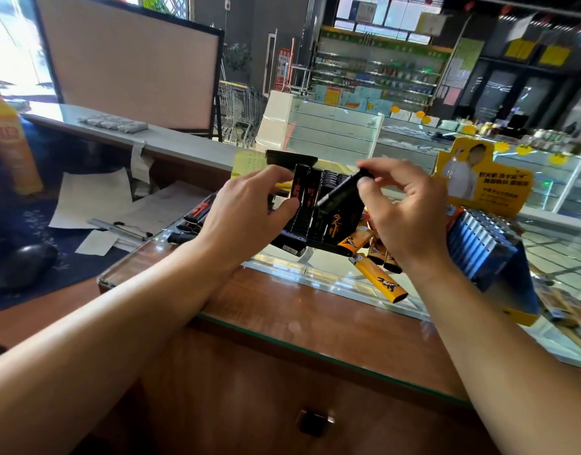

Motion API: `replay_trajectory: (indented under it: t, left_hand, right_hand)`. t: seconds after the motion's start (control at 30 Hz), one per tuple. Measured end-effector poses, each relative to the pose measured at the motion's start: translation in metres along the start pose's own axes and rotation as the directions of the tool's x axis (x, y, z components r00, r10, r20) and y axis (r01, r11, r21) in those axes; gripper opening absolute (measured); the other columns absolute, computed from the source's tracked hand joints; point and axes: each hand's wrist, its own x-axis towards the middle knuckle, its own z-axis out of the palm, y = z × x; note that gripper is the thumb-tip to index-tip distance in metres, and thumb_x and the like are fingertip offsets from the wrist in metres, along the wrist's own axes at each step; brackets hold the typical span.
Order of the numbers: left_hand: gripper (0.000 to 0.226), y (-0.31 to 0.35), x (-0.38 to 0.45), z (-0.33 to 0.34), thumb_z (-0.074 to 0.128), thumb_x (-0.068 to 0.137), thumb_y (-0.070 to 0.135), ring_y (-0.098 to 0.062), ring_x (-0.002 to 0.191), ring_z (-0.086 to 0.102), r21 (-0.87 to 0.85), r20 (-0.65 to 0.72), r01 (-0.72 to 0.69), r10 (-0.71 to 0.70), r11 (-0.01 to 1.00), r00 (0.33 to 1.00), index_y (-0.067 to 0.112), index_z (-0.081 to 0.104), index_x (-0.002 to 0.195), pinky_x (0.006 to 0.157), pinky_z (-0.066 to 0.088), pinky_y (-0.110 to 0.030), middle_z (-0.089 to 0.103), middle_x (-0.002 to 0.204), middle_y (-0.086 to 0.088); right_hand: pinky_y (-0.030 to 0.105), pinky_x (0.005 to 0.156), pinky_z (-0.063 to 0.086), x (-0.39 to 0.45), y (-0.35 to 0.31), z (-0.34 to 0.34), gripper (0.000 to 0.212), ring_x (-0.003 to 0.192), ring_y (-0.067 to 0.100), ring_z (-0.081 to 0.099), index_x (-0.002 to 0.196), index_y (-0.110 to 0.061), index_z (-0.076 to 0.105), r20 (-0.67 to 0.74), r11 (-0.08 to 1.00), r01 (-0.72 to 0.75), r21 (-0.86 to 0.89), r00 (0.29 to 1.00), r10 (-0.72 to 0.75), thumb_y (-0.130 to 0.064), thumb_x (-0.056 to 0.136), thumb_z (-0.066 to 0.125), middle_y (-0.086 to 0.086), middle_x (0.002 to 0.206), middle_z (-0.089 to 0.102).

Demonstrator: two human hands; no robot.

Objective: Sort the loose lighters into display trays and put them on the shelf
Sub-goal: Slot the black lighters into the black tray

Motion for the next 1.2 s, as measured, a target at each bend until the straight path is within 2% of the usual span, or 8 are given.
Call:
replay_trajectory:
  t: [0.13,0.27,0.5,0.63,0.8,0.87,0.97,1.2]
  left_hand:
    - [0.051,0.000,0.000,0.004,0.063,0.090,0.040,-0.021,0.130,0.050,0.135,0.075,-0.089,0.079,0.987,0.994,0.018,0.057,0.135,0.104,0.044,-0.041,0.059,0.138,0.001]
    - [0.065,0.004,-0.001,0.004,0.056,0.085,0.048,-0.023,0.140,0.040,0.192,0.124,-0.116,0.093,0.974,0.988,0.017,0.051,0.143,0.113,0.036,-0.042,0.048,0.149,-0.002]
    - [0.067,0.002,-0.003,0.004,0.067,0.088,0.042,-0.022,0.143,0.035,0.214,0.130,-0.133,0.107,0.968,0.986,0.018,0.046,0.147,0.116,0.031,-0.038,0.043,0.153,-0.003]
    - [0.067,0.001,-0.003,0.005,0.068,0.088,0.040,-0.021,0.143,0.034,0.209,0.132,-0.138,0.111,0.968,0.985,0.018,0.046,0.147,0.115,0.030,-0.036,0.044,0.153,-0.002]
    - [0.066,0.001,-0.004,0.006,0.068,0.088,0.039,-0.022,0.142,0.036,0.199,0.130,-0.140,0.115,0.970,0.985,0.018,0.047,0.146,0.114,0.032,-0.036,0.045,0.152,-0.003]
    - [0.065,0.001,-0.004,0.006,0.069,0.088,0.039,-0.022,0.142,0.036,0.197,0.128,-0.137,0.113,0.971,0.985,0.018,0.048,0.146,0.113,0.032,-0.036,0.045,0.151,-0.002]
    - [0.065,0.001,-0.004,0.006,0.069,0.088,0.038,-0.022,0.141,0.037,0.198,0.131,-0.138,0.113,0.971,0.985,0.017,0.048,0.145,0.113,0.033,-0.037,0.046,0.151,-0.003]
    - [0.061,0.002,-0.004,0.003,0.069,0.086,0.033,-0.024,0.139,0.041,0.190,0.119,-0.108,0.086,0.976,0.989,0.017,0.051,0.142,0.111,0.035,-0.038,0.049,0.149,-0.003]
  right_hand:
    - [0.026,0.080,0.048,-0.005,0.007,0.000,0.019,0.088,0.007,0.057,0.101,-0.026,0.074,0.075,0.988,0.078,-0.135,0.995,-0.068,-0.019,0.086,0.066,-0.021,0.087,0.064]
    - [0.021,0.079,0.035,-0.007,0.009,0.011,0.019,0.092,0.015,0.051,0.104,-0.020,0.075,0.124,0.958,0.181,-0.220,0.980,-0.157,-0.017,0.087,0.066,-0.005,0.093,0.071]
    - [0.040,0.083,0.041,-0.011,0.016,0.027,0.016,0.091,0.018,0.044,0.102,-0.019,0.073,0.159,0.877,0.290,-0.384,0.956,-0.247,-0.022,0.087,0.067,-0.003,0.085,0.073]
    - [0.035,0.087,0.033,-0.010,0.016,0.026,0.014,0.090,0.017,0.043,0.099,-0.018,0.074,0.139,0.858,0.328,-0.396,0.945,-0.297,-0.020,0.087,0.069,-0.003,0.084,0.073]
    - [0.036,0.085,0.036,-0.010,0.021,0.028,0.015,0.094,0.019,0.044,0.100,-0.019,0.072,0.155,0.868,0.269,-0.417,0.962,-0.224,-0.023,0.087,0.067,-0.002,0.086,0.072]
    - [0.036,0.088,0.037,-0.010,0.022,0.031,0.018,0.099,0.020,0.044,0.102,-0.019,0.073,0.158,0.858,0.265,-0.440,0.963,-0.217,-0.023,0.087,0.066,-0.002,0.097,0.071]
    - [0.035,0.095,0.036,-0.009,0.025,0.031,0.027,0.108,0.023,0.043,0.110,-0.020,0.073,0.182,0.843,0.248,-0.477,0.966,-0.181,-0.027,0.085,0.065,0.000,0.113,0.065]
    - [0.040,0.102,0.036,-0.014,0.023,0.026,0.053,0.119,0.028,0.043,0.129,-0.023,0.062,0.327,0.854,0.210,-0.476,0.944,-0.049,-0.041,0.079,0.062,0.001,0.123,0.061]
